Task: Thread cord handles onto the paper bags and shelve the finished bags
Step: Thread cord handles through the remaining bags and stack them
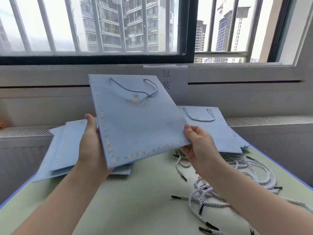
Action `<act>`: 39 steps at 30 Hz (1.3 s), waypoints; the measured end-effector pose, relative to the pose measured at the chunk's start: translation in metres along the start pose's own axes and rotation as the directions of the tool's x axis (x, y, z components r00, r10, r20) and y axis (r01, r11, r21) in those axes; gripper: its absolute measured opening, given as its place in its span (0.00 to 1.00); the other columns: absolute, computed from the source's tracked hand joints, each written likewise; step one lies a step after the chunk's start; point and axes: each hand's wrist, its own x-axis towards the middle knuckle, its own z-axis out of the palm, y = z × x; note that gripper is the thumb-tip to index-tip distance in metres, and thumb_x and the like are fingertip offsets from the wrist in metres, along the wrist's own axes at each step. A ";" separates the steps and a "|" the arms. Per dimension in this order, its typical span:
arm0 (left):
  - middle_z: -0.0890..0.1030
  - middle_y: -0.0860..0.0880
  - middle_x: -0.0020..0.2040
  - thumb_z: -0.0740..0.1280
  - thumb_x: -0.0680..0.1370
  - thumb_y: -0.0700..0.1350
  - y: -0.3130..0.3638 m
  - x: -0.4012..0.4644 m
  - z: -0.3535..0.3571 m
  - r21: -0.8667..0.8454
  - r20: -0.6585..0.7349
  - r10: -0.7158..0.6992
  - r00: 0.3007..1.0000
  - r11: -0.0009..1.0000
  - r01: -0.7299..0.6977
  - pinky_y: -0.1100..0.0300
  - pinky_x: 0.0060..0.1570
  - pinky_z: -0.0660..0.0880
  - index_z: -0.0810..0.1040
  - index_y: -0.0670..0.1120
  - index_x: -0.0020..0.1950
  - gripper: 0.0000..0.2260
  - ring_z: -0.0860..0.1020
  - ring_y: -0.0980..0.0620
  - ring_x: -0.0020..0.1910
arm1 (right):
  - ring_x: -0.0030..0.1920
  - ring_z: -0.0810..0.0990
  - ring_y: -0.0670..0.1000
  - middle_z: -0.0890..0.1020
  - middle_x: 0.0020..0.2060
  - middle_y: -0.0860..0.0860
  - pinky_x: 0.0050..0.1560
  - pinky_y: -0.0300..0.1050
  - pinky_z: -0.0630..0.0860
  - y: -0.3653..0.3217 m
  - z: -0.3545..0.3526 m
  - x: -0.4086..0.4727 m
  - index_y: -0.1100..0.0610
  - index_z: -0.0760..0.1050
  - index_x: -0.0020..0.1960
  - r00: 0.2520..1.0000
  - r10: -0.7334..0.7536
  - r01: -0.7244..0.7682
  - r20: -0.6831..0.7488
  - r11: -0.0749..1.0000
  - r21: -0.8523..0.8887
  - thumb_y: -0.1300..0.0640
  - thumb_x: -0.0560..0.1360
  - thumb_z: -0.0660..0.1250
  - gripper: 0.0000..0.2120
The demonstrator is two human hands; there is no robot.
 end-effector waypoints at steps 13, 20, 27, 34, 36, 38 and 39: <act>0.85 0.47 0.49 0.62 0.79 0.46 -0.018 0.009 0.000 0.444 0.037 0.047 0.998 0.894 -0.058 0.54 0.37 0.81 0.77 0.44 0.58 0.11 0.84 0.47 0.44 | 0.35 0.83 0.52 0.84 0.39 0.56 0.30 0.36 0.77 0.006 0.022 -0.028 0.62 0.76 0.50 0.916 0.304 -0.300 0.261 0.952 -0.054 0.59 0.78 0.63 0.07; 0.77 0.48 0.60 0.52 0.79 0.60 -0.021 0.017 -0.020 0.932 0.248 0.354 0.902 -0.341 -0.122 0.50 0.57 0.68 0.71 0.47 0.65 0.23 0.71 0.46 0.62 | 0.27 0.82 0.51 0.82 0.32 0.56 0.26 0.35 0.76 -0.005 0.003 -0.001 0.64 0.72 0.45 0.985 0.105 -0.087 -0.138 0.987 0.133 0.62 0.80 0.60 0.07; 0.71 0.49 0.61 0.55 0.77 0.65 -0.025 0.024 -0.034 0.748 0.064 0.102 0.993 -0.663 0.020 0.54 0.56 0.64 0.64 0.52 0.67 0.25 0.67 0.46 0.63 | 0.43 0.77 0.55 0.75 0.51 0.60 0.27 0.41 0.79 -0.015 -0.028 0.024 0.65 0.70 0.54 0.938 0.106 -0.051 -0.331 0.984 0.173 0.68 0.79 0.59 0.05; 0.73 0.51 0.62 0.57 0.78 0.62 -0.014 0.027 -0.040 0.781 0.084 0.131 0.988 -0.624 0.016 0.56 0.51 0.66 0.68 0.51 0.65 0.21 0.70 0.48 0.62 | 0.20 0.70 0.45 0.77 0.30 0.52 0.17 0.32 0.66 -0.019 -0.032 0.014 0.58 0.68 0.39 0.873 0.172 -0.173 -0.455 0.984 0.042 0.53 0.81 0.57 0.14; 0.72 0.50 0.64 0.56 0.79 0.61 -0.013 0.027 -0.042 0.790 0.120 0.165 0.979 -0.613 0.006 0.56 0.51 0.67 0.66 0.50 0.67 0.21 0.69 0.48 0.63 | 0.18 0.66 0.44 0.74 0.25 0.51 0.17 0.31 0.62 -0.020 -0.031 0.013 0.56 0.67 0.37 0.877 0.212 -0.201 -0.432 0.977 0.072 0.53 0.81 0.55 0.15; 0.72 0.49 0.64 0.56 0.79 0.61 -0.014 0.029 -0.043 0.777 0.128 0.154 0.980 -0.630 -0.003 0.55 0.52 0.67 0.64 0.50 0.69 0.23 0.69 0.47 0.64 | 0.18 0.65 0.45 0.74 0.21 0.50 0.17 0.31 0.61 -0.018 -0.025 0.010 0.56 0.67 0.36 0.904 0.207 -0.204 -0.375 0.978 0.049 0.54 0.80 0.54 0.15; 0.72 0.49 0.64 0.55 0.79 0.61 -0.015 0.029 -0.043 0.768 0.126 0.144 0.982 -0.640 -0.004 0.55 0.53 0.67 0.64 0.49 0.69 0.23 0.69 0.47 0.64 | 0.18 0.65 0.45 0.74 0.21 0.50 0.18 0.32 0.62 -0.019 -0.021 0.009 0.57 0.67 0.35 0.923 0.194 -0.205 -0.332 0.979 0.002 0.54 0.80 0.54 0.15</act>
